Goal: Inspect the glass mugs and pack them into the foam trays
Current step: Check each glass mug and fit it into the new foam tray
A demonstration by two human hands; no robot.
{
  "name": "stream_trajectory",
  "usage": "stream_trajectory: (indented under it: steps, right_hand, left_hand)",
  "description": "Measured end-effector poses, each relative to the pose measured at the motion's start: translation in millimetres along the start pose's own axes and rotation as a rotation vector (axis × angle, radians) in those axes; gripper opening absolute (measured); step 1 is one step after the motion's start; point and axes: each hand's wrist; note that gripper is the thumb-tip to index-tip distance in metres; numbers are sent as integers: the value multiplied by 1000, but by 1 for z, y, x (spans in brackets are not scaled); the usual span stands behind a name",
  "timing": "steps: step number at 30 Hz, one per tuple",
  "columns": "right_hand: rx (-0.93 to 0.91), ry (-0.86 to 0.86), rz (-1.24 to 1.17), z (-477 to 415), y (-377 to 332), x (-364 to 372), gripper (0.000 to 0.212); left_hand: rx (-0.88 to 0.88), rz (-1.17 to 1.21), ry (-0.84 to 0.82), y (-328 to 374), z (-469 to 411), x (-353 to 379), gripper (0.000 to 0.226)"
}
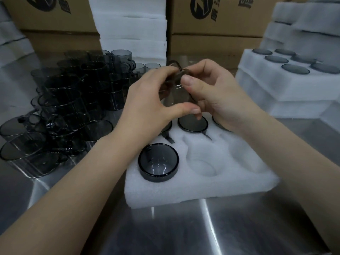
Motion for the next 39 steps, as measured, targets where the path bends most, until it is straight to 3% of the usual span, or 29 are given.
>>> stream_trajectory:
  steps: [3,6,8,11,16,23,30,35,39]
  right_hand:
    - [-33,51,24,0,-2,1,22]
    - [5,87,-42,-1,-5,0,28]
    - [66,59,-147,-3,-5,-2,28]
    - [146,-43,-319,-4,-4,-4,11]
    - [184,-232,-454,-5,-2,-11,44]
    - [124,-102,-237,-4,0,-7,28]
    - [-60,108,-3,-5,5,-1,30]
    - [52,43,-151,-7,4,-3,35]
    - [18,53,58,-7,1,-6,39]
  left_hand:
    - [58,-29,-14,2,1,0,71]
    - [84,-7,-18,2,2,1,73]
    - [73,33,-8,1,2,2,71]
    - [26,118,34,0,2,2,65]
    - [-75,260,68,-4,0,1,54]
    - [-49,169,-15,-3,1,0,50]
    - [28,14,-63,5,2,0,71]
    - [4,-15,13,10,5,-1,67]
    - [-24,-112,90,16,6,-3,63]
Point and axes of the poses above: each hand's wrist, its own z-axis away from the middle knuckle, its own x-axis out of the palm, y = z × x, and after that the axes turned 2 degrees about y, right-handed
